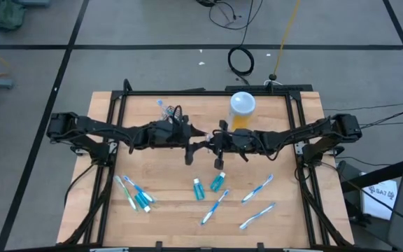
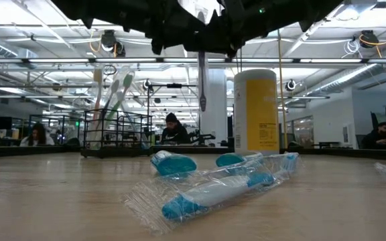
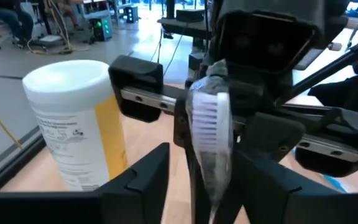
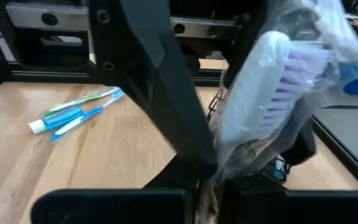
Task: Pick & Place toothbrushing station
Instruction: Put the violet toothbrush into the black wire organizer
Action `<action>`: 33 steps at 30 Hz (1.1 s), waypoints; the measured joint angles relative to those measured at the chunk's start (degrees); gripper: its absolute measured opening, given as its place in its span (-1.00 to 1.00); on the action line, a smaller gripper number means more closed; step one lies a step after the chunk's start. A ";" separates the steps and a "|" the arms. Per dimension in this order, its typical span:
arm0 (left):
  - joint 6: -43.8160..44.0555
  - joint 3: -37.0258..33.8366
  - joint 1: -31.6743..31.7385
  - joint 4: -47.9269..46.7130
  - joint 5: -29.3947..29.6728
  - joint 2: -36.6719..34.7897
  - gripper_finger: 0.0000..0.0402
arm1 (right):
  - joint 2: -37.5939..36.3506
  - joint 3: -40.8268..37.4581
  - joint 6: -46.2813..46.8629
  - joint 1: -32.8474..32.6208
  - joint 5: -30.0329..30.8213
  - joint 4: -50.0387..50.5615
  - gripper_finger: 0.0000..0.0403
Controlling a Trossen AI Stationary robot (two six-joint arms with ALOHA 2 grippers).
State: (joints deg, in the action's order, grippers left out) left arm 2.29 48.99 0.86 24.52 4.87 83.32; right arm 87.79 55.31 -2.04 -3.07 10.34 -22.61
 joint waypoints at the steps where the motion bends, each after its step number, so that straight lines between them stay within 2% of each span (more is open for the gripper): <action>1: 0.41 0.02 0.18 -0.29 -0.35 -0.01 -0.25 | 0.00 0.00 0.03 0.00 0.16 0.05 -0.95; 16: -0.27 0.02 0.24 -0.64 -3.65 -0.01 -0.94 | 0.00 0.00 1.37 0.00 0.29 0.80 -0.90; 19: -0.27 0.02 0.24 -0.97 -3.61 0.01 -0.95 | 0.00 0.00 1.75 0.00 0.91 1.62 -0.85; 23: -0.09 0.02 0.35 -2.52 -3.09 0.01 -0.90 | 0.00 -0.28 4.11 -0.04 4.95 1.95 -0.70; 26: -0.52 0.02 0.48 -3.97 -2.01 -0.09 -0.95 | -0.03 -1.02 4.22 -0.10 8.57 2.57 -0.58; 30: -2.01 0.00 1.24 -5.01 2.76 -2.36 -0.95 | -2.20 -1.20 4.37 -0.09 10.63 6.84 -0.45; 33: -2.46 0.00 2.73 -7.50 8.43 -5.76 -0.89 | -4.14 -1.20 4.83 -0.07 10.62 12.70 -0.39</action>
State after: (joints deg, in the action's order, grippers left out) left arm -0.17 48.99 3.59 17.02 13.30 77.56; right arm 83.64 54.11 2.79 -3.14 20.96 -9.91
